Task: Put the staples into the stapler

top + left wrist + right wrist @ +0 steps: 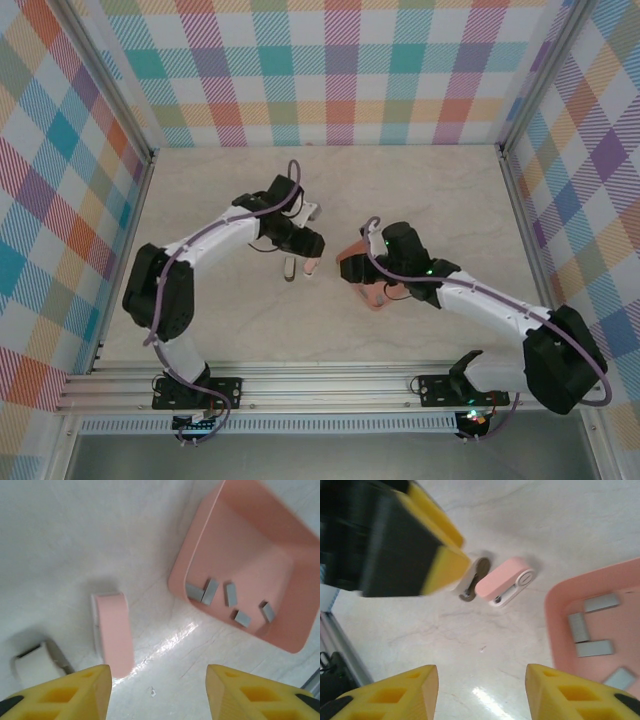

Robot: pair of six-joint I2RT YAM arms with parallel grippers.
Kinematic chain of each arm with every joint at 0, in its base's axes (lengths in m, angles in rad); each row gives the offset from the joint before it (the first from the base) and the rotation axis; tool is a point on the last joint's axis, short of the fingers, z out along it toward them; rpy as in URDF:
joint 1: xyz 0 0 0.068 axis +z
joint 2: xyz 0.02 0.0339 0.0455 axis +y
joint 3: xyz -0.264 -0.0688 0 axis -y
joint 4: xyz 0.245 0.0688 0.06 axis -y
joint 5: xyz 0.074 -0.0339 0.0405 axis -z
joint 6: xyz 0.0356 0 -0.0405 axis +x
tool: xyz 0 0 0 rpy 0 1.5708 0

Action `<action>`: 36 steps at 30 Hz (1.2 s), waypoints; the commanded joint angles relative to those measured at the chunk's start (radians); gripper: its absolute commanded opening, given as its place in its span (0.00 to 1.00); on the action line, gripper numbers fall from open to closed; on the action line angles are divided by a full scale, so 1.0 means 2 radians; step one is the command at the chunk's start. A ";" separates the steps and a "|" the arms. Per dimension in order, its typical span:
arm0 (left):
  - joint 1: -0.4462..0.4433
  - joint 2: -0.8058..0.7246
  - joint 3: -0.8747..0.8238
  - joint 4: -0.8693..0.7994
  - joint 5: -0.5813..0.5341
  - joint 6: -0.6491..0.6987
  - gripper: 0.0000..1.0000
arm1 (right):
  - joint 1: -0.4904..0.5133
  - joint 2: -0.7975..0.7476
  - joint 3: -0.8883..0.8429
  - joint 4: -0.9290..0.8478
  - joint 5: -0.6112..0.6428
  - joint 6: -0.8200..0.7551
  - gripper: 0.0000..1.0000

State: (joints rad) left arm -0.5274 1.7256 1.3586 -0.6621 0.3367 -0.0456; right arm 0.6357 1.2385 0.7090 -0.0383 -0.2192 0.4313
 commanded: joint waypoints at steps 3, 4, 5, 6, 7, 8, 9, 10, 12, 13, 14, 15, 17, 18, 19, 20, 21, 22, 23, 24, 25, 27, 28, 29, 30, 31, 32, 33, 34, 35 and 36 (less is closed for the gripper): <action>0.024 -0.086 -0.027 0.055 -0.118 -0.029 0.66 | -0.041 -0.054 0.022 -0.061 0.099 -0.079 0.63; 0.031 -0.106 -0.045 0.074 -0.155 -0.039 0.71 | -0.050 -0.066 0.018 -0.067 0.132 -0.089 0.72; 0.039 -0.128 -0.068 0.093 -0.192 -0.050 0.75 | -0.059 -0.079 0.012 -0.068 0.163 -0.099 0.82; 0.047 -0.147 -0.086 0.111 -0.223 -0.059 0.80 | -0.067 -0.090 0.003 -0.065 0.194 -0.107 0.89; 0.058 -0.168 -0.114 0.132 -0.261 -0.073 0.85 | -0.079 -0.104 -0.009 -0.057 0.221 -0.117 0.98; 0.071 -0.189 -0.137 0.150 -0.294 -0.088 0.90 | -0.093 -0.114 -0.020 -0.048 0.238 -0.124 0.99; 0.081 -0.205 -0.158 0.165 -0.317 -0.097 0.93 | -0.109 -0.122 -0.030 -0.038 0.245 -0.132 0.99; 0.092 -0.222 -0.185 0.186 -0.341 -0.102 0.95 | -0.129 -0.128 -0.041 -0.026 0.246 -0.138 0.99; 0.108 -0.250 -0.238 0.240 -0.381 -0.107 0.99 | -0.166 -0.131 -0.063 0.008 0.241 -0.154 0.99; 0.117 -0.263 -0.268 0.268 -0.396 -0.105 1.00 | -0.184 -0.127 -0.076 0.029 0.238 -0.166 0.99; 0.124 -0.274 -0.295 0.296 -0.408 -0.105 1.00 | -0.197 -0.121 -0.087 0.051 0.241 -0.178 0.99; 0.130 -0.283 -0.314 0.316 -0.419 -0.103 1.00 | -0.207 -0.116 -0.096 0.071 0.249 -0.186 0.99; 0.140 -0.295 -0.357 0.360 -0.441 -0.095 1.00 | -0.226 -0.102 -0.117 0.120 0.262 -0.202 0.99; 0.143 -0.299 -0.372 0.378 -0.444 -0.088 1.00 | -0.233 -0.095 -0.126 0.139 0.263 -0.205 0.99; 0.145 -0.298 -0.393 0.405 -0.447 -0.076 1.00 | -0.243 -0.087 -0.135 0.161 0.263 -0.206 0.99; 0.149 -0.295 -0.414 0.438 -0.443 -0.062 1.00 | -0.252 -0.077 -0.143 0.182 0.261 -0.206 0.99; 0.154 -0.289 -0.430 0.470 -0.429 -0.048 1.00 | -0.258 -0.067 -0.147 0.196 0.256 -0.205 0.99; 0.160 -0.280 -0.450 0.509 -0.417 -0.032 1.00 | -0.264 -0.052 -0.150 0.212 0.252 -0.204 0.99; 0.166 -0.266 -0.466 0.546 -0.410 -0.023 1.00 | -0.268 -0.034 -0.153 0.232 0.248 -0.203 0.99; 0.174 -0.250 -0.476 0.576 -0.398 -0.018 1.00 | -0.270 -0.016 -0.155 0.251 0.244 -0.204 0.99; 0.186 -0.225 -0.481 0.601 -0.380 -0.015 1.00 | -0.272 0.005 -0.159 0.281 0.239 -0.208 0.99; 0.198 -0.183 -0.472 0.621 -0.355 -0.007 1.00 | -0.275 0.044 -0.164 0.350 0.238 -0.217 0.99; 0.200 -0.171 -0.458 0.619 -0.331 0.013 1.00 | -0.276 0.054 -0.156 0.352 0.224 -0.222 0.99; 0.200 -0.157 -0.459 0.655 -0.311 0.031 1.00 | -0.280 0.066 -0.155 0.372 0.216 -0.213 0.99; 0.201 -0.148 -0.457 0.668 -0.304 0.035 1.00 | -0.283 0.082 -0.157 0.399 0.203 -0.211 0.99; 0.203 -0.131 -0.456 0.669 -0.302 0.032 1.00 | -0.283 0.100 -0.155 0.409 0.192 -0.216 0.99; 0.204 -0.107 -0.468 0.713 -0.293 0.036 1.00 | -0.283 0.124 -0.155 0.430 0.189 -0.216 0.99; 0.204 -0.082 -0.482 0.765 -0.287 0.040 1.00 | -0.285 0.141 -0.159 0.454 0.185 -0.212 0.99; 0.205 -0.074 -0.484 0.781 -0.288 0.040 1.00 | -0.291 0.150 -0.163 0.467 0.183 -0.206 0.99; 0.207 -0.088 -0.470 0.726 -0.290 0.030 1.00 | -0.292 0.152 -0.164 0.473 0.183 -0.206 0.99; 0.215 -0.082 -0.468 0.733 -0.285 0.024 1.00 | -0.293 0.146 -0.159 0.450 0.172 -0.207 0.99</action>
State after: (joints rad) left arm -0.1253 1.5566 0.4141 0.6884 -0.2813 -0.0067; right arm 0.0639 1.5314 0.3923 0.7448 0.1814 0.0170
